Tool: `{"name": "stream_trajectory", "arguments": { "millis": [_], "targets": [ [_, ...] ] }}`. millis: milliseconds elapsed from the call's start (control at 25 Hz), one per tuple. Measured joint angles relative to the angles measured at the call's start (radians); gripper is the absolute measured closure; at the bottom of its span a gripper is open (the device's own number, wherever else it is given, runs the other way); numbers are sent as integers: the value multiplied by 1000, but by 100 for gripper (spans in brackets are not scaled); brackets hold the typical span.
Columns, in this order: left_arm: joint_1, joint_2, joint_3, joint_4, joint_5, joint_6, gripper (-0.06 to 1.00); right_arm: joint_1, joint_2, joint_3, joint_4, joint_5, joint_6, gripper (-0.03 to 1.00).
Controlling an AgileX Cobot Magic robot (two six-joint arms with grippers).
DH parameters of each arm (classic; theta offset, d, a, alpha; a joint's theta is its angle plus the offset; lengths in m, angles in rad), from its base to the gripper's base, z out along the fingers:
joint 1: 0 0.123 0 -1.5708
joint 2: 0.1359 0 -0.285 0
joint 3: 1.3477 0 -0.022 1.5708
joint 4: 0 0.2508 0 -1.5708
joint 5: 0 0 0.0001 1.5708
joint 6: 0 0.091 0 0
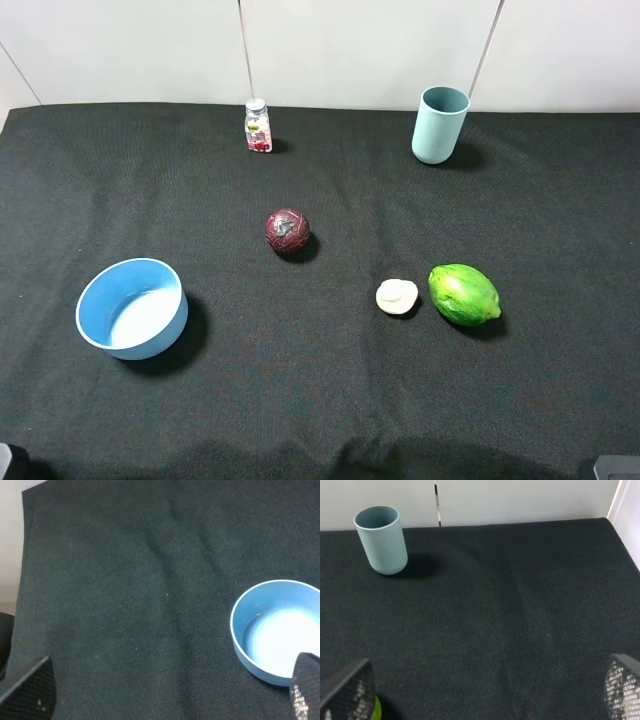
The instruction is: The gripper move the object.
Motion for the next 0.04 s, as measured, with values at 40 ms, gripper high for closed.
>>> {"name": "stream_trajectory", "arguments": {
  "millis": [40],
  "targets": [
    [1, 0, 0, 0, 0, 0, -5, 0, 0, 0, 0, 0, 0, 27]
  ]
}}
